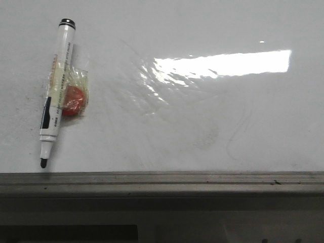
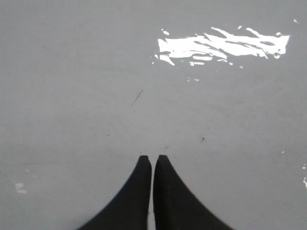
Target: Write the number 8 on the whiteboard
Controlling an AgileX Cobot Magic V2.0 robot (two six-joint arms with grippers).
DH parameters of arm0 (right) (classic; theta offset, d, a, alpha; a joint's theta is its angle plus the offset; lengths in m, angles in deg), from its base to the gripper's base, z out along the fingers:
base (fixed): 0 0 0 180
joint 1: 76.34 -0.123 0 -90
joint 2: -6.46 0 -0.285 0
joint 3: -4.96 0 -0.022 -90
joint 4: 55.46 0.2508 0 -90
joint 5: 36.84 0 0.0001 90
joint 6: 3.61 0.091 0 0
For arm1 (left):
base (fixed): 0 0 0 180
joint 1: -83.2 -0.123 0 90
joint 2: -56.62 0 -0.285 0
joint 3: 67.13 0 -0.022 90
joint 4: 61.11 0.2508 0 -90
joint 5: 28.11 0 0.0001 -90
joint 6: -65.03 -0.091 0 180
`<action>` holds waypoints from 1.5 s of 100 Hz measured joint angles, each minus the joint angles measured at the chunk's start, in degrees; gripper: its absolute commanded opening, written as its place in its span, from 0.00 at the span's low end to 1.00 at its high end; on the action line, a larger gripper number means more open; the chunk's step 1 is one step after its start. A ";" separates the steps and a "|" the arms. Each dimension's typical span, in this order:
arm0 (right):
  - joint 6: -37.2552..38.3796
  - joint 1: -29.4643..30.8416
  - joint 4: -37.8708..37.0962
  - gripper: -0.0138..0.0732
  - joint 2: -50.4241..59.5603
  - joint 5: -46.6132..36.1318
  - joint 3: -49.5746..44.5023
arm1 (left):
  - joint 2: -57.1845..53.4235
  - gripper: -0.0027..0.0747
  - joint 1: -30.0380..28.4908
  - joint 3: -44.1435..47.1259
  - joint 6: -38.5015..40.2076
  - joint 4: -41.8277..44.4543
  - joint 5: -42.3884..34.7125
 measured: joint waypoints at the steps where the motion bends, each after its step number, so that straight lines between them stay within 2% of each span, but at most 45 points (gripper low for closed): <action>1: 0.00 0.00 0.00 0.09 -0.31 0.35 0.46 | 0.35 0.01 0.00 -0.16 0.00 -0.09 0.00; 9: 0.00 -0.37 0.00 0.09 -3.42 3.12 2.61 | 1.99 0.01 0.00 -1.53 0.00 -0.59 -0.23; 27: 0.00 -2.05 -0.26 0.09 -5.54 3.21 3.84 | 3.27 0.03 0.00 -1.88 0.00 -0.73 -3.37; 34: 0.00 -2.30 -0.52 0.09 -5.60 3.21 3.84 | 3.27 0.10 0.00 -1.97 0.00 -0.78 -4.92; 46: 0.00 -2.30 -0.64 0.09 -5.60 3.21 3.84 | 3.27 0.30 0.00 -1.60 0.00 -0.88 -8.08; 54: 0.00 -2.30 -1.22 0.09 -5.60 2.76 3.84 | 3.27 0.37 0.00 -0.41 0.00 -1.59 -10.92; 70: 0.00 -2.30 -2.41 0.09 -5.60 -0.52 3.84 | 3.85 0.38 0.00 2.06 0.10 -7.15 -16.43; 86: 0.00 -2.30 -2.63 0.09 -5.60 -0.59 3.84 | 5.36 0.40 1.12 2.29 0.10 -5.81 -16.80; 98: 0.00 -2.30 -2.63 0.09 -5.60 -0.48 3.84 | 6.09 0.45 4.99 2.29 0.10 -4.27 -17.56; 110: 0.00 -2.30 -2.63 0.09 -5.60 -0.40 3.84 | 6.71 0.47 11.70 2.29 0.10 -1.95 -17.84; 131: 0.00 -2.30 -2.63 0.09 -5.60 -0.40 3.84 | 9.14 0.47 23.86 2.29 0.10 -2.14 -19.97; 150: -0.15 -2.30 -2.63 0.09 -5.60 -0.27 3.84 | 14.06 0.47 31.74 2.29 0.10 -2.14 -24.39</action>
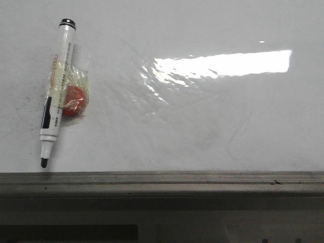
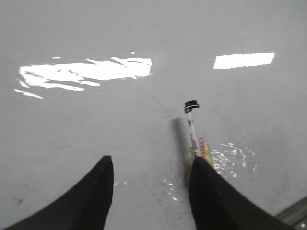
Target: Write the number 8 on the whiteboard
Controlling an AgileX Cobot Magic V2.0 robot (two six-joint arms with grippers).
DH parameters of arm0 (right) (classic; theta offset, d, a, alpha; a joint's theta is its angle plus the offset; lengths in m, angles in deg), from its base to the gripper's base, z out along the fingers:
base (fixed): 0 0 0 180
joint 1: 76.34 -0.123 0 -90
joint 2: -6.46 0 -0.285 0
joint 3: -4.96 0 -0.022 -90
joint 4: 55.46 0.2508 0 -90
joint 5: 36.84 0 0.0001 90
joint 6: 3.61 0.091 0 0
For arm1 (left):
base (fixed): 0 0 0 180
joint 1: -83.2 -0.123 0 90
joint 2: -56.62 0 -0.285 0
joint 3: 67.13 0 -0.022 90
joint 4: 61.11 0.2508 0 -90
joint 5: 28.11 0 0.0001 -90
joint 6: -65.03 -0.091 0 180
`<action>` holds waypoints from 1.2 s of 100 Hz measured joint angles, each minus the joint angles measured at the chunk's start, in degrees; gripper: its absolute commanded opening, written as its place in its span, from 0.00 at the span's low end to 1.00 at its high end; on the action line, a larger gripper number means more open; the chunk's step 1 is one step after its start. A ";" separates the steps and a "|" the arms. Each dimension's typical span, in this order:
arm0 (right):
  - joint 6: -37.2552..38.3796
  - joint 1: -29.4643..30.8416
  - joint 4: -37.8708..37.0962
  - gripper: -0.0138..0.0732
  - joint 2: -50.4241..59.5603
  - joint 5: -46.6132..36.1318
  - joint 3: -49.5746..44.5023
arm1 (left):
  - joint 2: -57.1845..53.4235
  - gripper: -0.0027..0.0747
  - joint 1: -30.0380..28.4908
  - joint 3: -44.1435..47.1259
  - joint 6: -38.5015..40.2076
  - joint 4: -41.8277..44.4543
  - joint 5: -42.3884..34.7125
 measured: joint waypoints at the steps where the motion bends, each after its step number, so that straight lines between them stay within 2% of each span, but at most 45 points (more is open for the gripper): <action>1: 0.00 0.00 0.00 0.09 0.00 0.00 0.00 | 0.21 0.47 0.23 0.00 0.00 0.00 -0.30; 26: 0.00 0.00 0.00 0.09 0.00 0.00 0.00 | 9.96 0.48 6.38 -0.36 0.00 -0.07 -4.48; 48: 0.00 0.00 0.00 0.09 0.00 0.00 0.00 | 19.67 0.61 8.21 -2.77 0.00 -0.07 -8.50; 63: 0.00 0.00 0.00 0.09 0.00 0.00 0.00 | 26.64 0.61 8.24 -4.35 0.00 -0.07 -9.34; 95: 0.10 0.00 0.00 0.09 0.00 0.00 0.00 | 36.78 0.60 8.24 -5.50 0.49 -0.12 -16.37; 120: 0.10 0.00 0.00 0.09 0.00 0.00 0.00 | 39.86 0.60 12.61 -5.79 1.98 0.23 -16.96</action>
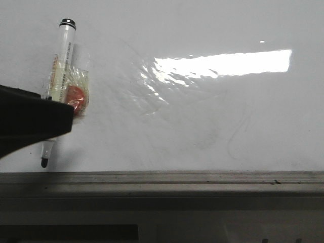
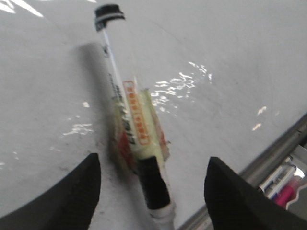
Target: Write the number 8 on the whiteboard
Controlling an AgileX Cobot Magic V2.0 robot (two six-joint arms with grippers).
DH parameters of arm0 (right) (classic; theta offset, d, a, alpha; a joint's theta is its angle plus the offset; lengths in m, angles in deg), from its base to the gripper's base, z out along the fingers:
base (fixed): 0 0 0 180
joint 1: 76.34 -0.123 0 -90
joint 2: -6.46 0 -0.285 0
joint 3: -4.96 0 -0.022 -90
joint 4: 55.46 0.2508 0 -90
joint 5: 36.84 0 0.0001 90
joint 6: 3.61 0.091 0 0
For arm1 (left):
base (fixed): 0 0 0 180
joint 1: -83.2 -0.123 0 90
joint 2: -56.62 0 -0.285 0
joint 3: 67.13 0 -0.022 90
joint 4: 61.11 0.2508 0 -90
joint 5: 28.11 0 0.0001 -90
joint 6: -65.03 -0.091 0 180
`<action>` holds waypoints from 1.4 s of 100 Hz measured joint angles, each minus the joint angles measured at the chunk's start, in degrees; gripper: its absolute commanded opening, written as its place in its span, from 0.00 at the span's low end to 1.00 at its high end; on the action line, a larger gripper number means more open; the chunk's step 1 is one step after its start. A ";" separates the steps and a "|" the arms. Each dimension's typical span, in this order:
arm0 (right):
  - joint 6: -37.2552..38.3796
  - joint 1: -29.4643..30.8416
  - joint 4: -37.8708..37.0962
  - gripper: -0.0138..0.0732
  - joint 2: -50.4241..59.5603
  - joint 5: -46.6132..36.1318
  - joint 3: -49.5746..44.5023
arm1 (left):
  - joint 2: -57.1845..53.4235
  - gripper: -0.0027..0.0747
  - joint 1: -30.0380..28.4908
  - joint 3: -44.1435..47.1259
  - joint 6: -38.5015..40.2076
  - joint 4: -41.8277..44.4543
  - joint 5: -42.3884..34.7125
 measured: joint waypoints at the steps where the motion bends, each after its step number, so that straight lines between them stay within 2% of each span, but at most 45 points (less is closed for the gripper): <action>1: 0.00 0.00 0.00 0.09 0.00 0.00 0.00 | 0.21 0.60 0.25 0.00 0.00 0.00 0.00; 9: 0.00 0.00 0.00 0.09 0.00 0.00 0.00 | 1.47 0.59 1.35 -0.07 0.09 0.20 0.27; 16: 0.00 0.00 0.00 0.09 0.00 0.00 0.00 | 2.69 0.51 1.56 -0.15 0.09 0.05 -0.22; 23: -0.12 -0.29 0.00 0.09 0.00 0.00 0.00 | 3.85 0.36 1.56 -0.21 0.09 -1.02 -1.10; 25: -0.12 -0.54 0.00 0.09 0.00 0.00 0.00 | 4.25 0.34 1.56 -0.21 0.09 -1.37 -1.36; 26: -0.12 -0.68 0.00 0.09 0.00 0.00 0.00 | 4.38 0.29 1.45 -0.21 0.09 -1.65 -1.48; 33: -0.12 -1.56 0.00 0.09 0.00 0.00 0.00 | 5.59 0.11 1.31 -0.35 0.09 -2.68 -2.12; 38: -0.12 -2.37 0.00 0.09 0.00 0.00 0.00 | 6.35 0.01 1.21 -0.43 0.09 -3.03 -2.24; 53: -0.12 -6.81 0.00 0.09 -0.09 -0.78 0.00 | 7.22 0.01 1.21 -0.63 0.09 -2.81 -3.07; 72: -0.49 -17.73 0.00 0.09 -3.81 0.98 0.14 | 7.11 0.01 1.21 -0.77 0.09 -1.92 -3.18; 91: -5.87 -29.01 0.00 0.10 -9.92 2.17 1.49 | 5.36 0.01 1.21 -2.35 0.09 6.82 -0.67; 100: -6.54 -33.54 0.00 0.20 -12.56 2.60 3.56 | 4.32 0.01 1.21 -4.07 0.09 11.13 -0.41; 110: -6.69 -39.06 0.10 0.38 -15.17 2.81 7.05 | 4.21 0.01 1.21 -5.87 0.09 16.19 -0.52; 120: -6.78 -43.60 0.54 0.50 -18.23 2.69 10.54 | 4.21 0.01 1.21 -7.06 0.09 22.33 -0.52; 140: -6.78 -50.39 3.32 0.52 -26.44 2.58 17.08 | 4.21 0.01 1.21 -7.57 0.09 30.56 -0.25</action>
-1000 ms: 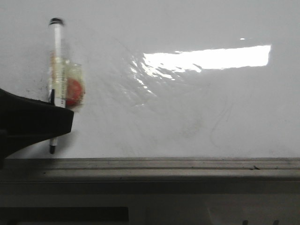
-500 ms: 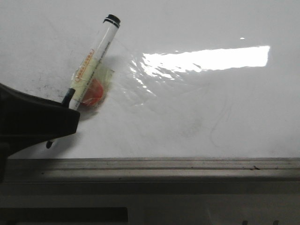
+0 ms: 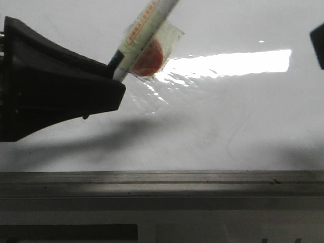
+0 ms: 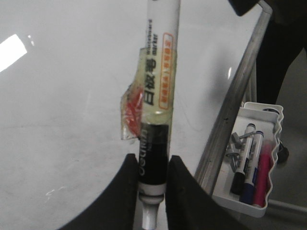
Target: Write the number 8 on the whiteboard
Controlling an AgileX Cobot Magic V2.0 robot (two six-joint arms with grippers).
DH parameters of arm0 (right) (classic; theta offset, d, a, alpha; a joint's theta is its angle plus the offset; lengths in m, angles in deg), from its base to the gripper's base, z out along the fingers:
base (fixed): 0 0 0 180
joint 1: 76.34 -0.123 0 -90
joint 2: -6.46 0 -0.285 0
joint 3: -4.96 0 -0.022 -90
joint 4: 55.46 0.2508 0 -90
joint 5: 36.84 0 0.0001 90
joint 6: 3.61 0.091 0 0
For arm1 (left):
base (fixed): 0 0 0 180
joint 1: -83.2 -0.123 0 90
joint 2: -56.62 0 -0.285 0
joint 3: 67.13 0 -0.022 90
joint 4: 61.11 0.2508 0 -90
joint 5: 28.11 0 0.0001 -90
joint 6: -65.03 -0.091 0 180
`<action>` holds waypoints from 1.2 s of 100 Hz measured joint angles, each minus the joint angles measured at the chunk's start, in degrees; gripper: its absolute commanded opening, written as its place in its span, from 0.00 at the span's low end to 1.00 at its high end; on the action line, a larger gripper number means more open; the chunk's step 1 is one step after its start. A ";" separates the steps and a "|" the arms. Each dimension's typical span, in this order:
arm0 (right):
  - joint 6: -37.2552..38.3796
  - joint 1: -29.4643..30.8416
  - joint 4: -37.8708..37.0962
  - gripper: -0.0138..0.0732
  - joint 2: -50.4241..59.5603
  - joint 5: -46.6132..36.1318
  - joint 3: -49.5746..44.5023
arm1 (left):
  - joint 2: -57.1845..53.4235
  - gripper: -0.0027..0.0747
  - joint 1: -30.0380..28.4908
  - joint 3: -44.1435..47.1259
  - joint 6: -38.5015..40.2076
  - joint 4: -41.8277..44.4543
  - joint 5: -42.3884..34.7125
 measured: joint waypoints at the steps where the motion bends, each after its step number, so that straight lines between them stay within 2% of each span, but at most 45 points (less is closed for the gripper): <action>1: 0.00 -0.17 0.00 0.52 -0.30 -0.09 0.20 | 0.00 0.01 0.00 0.00 0.00 0.56 0.14; 37: 0.00 -8.24 4.86 0.52 -13.45 -3.68 7.87 | 0.00 0.01 0.00 0.00 -0.18 3.75 1.05; 72: 0.00 -8.80 6.34 0.51 -20.44 -11.79 8.66 | 0.00 0.01 0.00 -0.10 -0.18 3.69 1.09; 79: 0.00 -8.80 6.34 0.45 -20.53 -12.62 8.66 | 0.00 0.01 0.00 -0.10 -0.18 3.69 1.09; 96: 0.00 -8.80 6.34 0.09 -20.53 -13.10 8.66 | 0.00 0.01 0.00 -0.10 -0.18 3.93 1.18; 98: 0.00 -8.80 6.34 0.08 -20.53 -13.13 8.66 | 0.00 0.01 0.00 -0.10 -0.18 3.90 1.18; 105: 0.00 -8.80 6.63 0.08 -20.53 -13.24 8.74 | 0.00 0.09 0.00 -0.10 -0.30 4.04 1.18; 120: 0.00 -8.80 6.85 0.08 -20.53 -13.24 8.74 | 0.00 0.45 0.00 -0.10 -0.38 4.04 1.22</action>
